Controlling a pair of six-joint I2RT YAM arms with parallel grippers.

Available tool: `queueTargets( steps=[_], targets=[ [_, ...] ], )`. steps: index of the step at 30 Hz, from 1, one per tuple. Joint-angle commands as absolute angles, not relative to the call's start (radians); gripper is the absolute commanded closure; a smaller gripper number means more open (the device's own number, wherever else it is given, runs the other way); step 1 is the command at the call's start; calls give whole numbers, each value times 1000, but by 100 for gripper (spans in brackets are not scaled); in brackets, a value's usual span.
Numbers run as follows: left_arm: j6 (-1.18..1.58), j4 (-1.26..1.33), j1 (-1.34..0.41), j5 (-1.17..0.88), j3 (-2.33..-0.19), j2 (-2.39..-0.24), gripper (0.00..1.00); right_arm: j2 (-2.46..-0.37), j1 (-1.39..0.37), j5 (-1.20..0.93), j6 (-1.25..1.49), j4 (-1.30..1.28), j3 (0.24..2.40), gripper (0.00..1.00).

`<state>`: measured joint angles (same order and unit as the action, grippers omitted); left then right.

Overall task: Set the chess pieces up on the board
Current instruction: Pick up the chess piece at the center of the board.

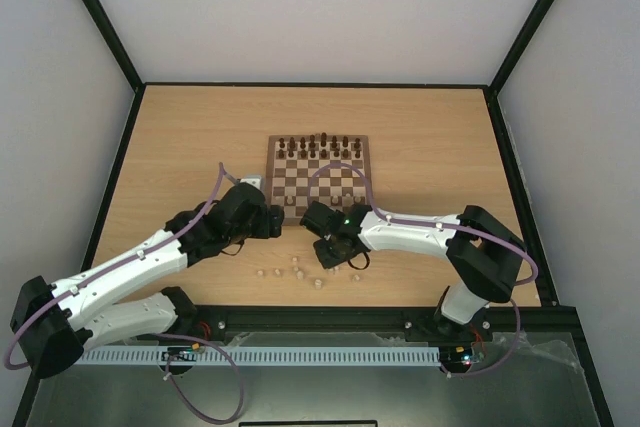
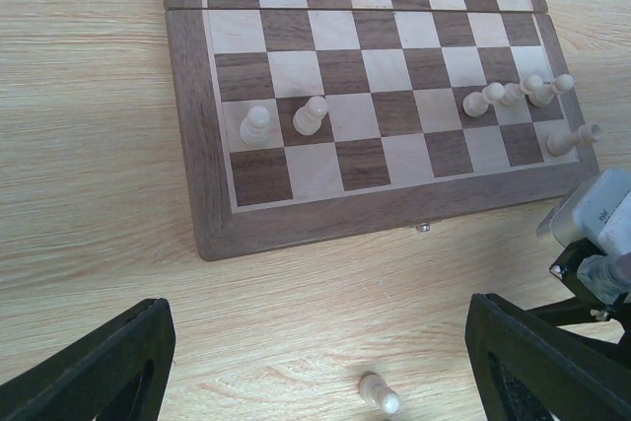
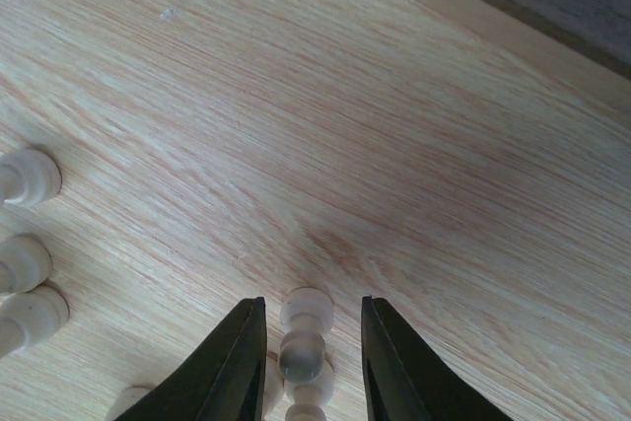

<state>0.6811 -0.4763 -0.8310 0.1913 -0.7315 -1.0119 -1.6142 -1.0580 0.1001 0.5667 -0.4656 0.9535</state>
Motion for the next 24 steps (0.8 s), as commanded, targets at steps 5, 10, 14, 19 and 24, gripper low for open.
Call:
queueTargets(
  steps=[5, 10, 14, 19, 24],
  targets=[
    [677, -460, -832, 195, -709, -1007, 16, -1651, -1065, 122, 570, -512, 975, 76],
    [675, -459, -831, 193, -714, -1017, 16, -1660, -1066, 122, 566, -512, 966, 81],
    [674, -459, -831, 193, -719, -1029, 16, -1663, -1065, 133, 563, -506, 967, 89],
    [673, -459, -825, 198, -723, -1032, 16, -1658, -1060, 171, 556, -515, 1001, 91],
    [669, -466, -812, 199, -726, -1023, 16, -1643, -1043, 196, 536, -539, 1045, 92]
  ],
)
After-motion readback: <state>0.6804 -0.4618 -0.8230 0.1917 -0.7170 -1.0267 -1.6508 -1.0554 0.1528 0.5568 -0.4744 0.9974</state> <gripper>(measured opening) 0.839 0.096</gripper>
